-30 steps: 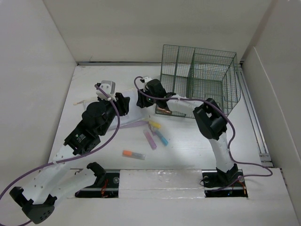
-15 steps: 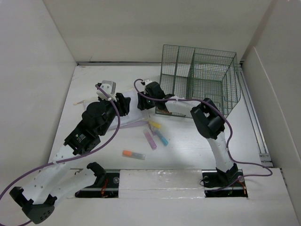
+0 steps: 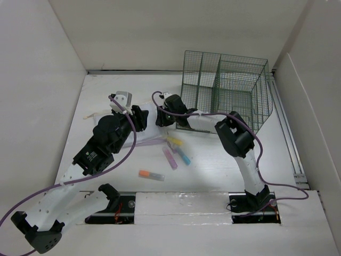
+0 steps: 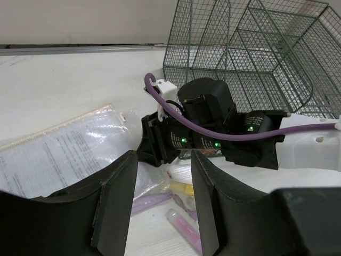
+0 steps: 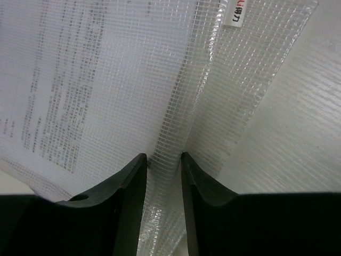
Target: Organize the desk
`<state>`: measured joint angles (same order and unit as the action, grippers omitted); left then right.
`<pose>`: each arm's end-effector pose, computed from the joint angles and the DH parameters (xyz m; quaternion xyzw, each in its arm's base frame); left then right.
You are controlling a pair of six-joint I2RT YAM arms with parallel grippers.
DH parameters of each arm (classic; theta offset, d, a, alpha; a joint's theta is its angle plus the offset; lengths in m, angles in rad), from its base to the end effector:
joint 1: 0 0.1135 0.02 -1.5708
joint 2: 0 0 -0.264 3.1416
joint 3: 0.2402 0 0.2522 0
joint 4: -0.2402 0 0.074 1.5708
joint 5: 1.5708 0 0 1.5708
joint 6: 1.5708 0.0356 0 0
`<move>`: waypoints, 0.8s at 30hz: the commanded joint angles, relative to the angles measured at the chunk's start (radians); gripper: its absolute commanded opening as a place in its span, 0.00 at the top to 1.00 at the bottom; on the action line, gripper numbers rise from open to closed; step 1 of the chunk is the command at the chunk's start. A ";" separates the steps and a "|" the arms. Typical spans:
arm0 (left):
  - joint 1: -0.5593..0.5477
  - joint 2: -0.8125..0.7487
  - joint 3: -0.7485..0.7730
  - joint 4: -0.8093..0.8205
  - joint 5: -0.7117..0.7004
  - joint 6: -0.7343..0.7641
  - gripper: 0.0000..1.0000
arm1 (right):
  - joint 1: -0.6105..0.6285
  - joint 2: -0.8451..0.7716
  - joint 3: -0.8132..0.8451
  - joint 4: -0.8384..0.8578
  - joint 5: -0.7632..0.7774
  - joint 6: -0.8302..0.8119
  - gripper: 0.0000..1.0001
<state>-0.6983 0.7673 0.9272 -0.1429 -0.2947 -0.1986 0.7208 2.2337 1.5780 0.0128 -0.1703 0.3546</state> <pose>0.1371 -0.1016 0.3968 0.0700 0.6978 -0.2131 0.6802 0.3720 0.3349 0.1544 -0.1997 0.8692 0.2937 0.3440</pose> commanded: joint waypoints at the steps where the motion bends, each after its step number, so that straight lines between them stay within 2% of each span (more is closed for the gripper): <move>1: 0.003 -0.003 0.001 0.052 0.009 0.010 0.60 | 0.005 0.010 -0.003 0.076 -0.063 0.018 0.64; 2: 0.003 -0.002 -0.001 0.052 0.009 0.010 0.60 | 0.005 0.017 -0.012 0.090 -0.072 0.024 0.76; 3: 0.003 -0.002 -0.001 0.052 0.011 0.010 0.60 | 0.005 0.017 -0.012 0.098 -0.075 0.024 0.83; 9: 0.003 0.001 -0.001 0.052 0.015 0.010 0.60 | -0.004 -0.008 -0.050 0.156 -0.074 0.037 1.00; 18: 0.003 -0.008 0.001 0.051 0.003 0.008 0.60 | -0.004 -0.149 -0.188 0.358 -0.144 0.061 1.00; 24: 0.003 -0.028 -0.002 0.049 -0.030 -0.001 0.60 | -0.004 -0.282 -0.213 0.415 -0.192 0.075 1.00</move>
<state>-0.6983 0.7647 0.9272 -0.1387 -0.2985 -0.1993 0.7177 2.0598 1.3525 0.2775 -0.3126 0.4187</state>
